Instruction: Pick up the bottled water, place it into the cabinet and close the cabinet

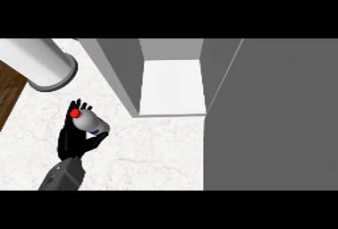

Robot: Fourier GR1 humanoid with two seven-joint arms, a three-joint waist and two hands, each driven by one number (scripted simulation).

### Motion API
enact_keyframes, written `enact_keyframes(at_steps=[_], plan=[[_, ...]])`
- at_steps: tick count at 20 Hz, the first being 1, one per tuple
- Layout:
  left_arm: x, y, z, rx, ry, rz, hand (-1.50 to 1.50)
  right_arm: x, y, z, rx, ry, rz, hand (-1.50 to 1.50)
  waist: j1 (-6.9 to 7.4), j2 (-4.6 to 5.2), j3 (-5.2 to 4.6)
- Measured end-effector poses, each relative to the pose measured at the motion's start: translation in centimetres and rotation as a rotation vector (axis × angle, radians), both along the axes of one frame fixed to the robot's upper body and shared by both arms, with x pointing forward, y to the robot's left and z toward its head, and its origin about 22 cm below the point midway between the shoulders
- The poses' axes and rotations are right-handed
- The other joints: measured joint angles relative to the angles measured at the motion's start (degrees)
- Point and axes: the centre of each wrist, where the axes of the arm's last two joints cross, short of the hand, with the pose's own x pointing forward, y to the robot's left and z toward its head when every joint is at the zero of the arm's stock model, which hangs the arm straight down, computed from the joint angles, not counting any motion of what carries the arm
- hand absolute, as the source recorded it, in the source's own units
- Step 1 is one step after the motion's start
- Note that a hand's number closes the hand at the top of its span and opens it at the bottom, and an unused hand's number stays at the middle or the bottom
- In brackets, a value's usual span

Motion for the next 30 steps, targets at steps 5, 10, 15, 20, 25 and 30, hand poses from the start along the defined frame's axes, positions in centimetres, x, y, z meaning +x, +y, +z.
enact_keyframes(at_steps=[5,10,15,20,25,30], plan=[[0.9,-0.4,0.2,-0.035,-0.027,-0.013,1.5,0.0,-0.1,0.0,-0.005,0.003,-0.004,-1.5,0.1,-0.01,0.02],[1.5,-0.9,0.2,-0.047,-0.05,-0.012,1.5,-0.3,-0.4,0.2,-0.016,0.018,-0.002,-1.5,0.15,-0.07,0.05],[1.6,-2.1,0.1,-0.008,-0.09,0.007,1.5,-0.4,-0.4,0.2,-0.013,0.019,-0.008,-1.5,0.39,-0.13,0.06],[0.4,-4.4,-0.8,-0.01,-0.118,-0.028,1.5,-0.2,-0.6,0.1,-0.018,0.01,-0.008,-1.5,0.79,-0.48,0.23],[0.2,-6.3,-0.4,-0.014,-0.143,-0.073,1.5,-0.4,-0.6,0.2,-0.014,0.017,-0.017,-1.5,0.99,-0.56,0.2],[0.7,-7.8,1.8,0.009,-0.177,-0.156,1.5,-0.1,-0.6,0.0,-0.011,-0.003,-0.028,-1.5,1.66,-0.68,0.2]])
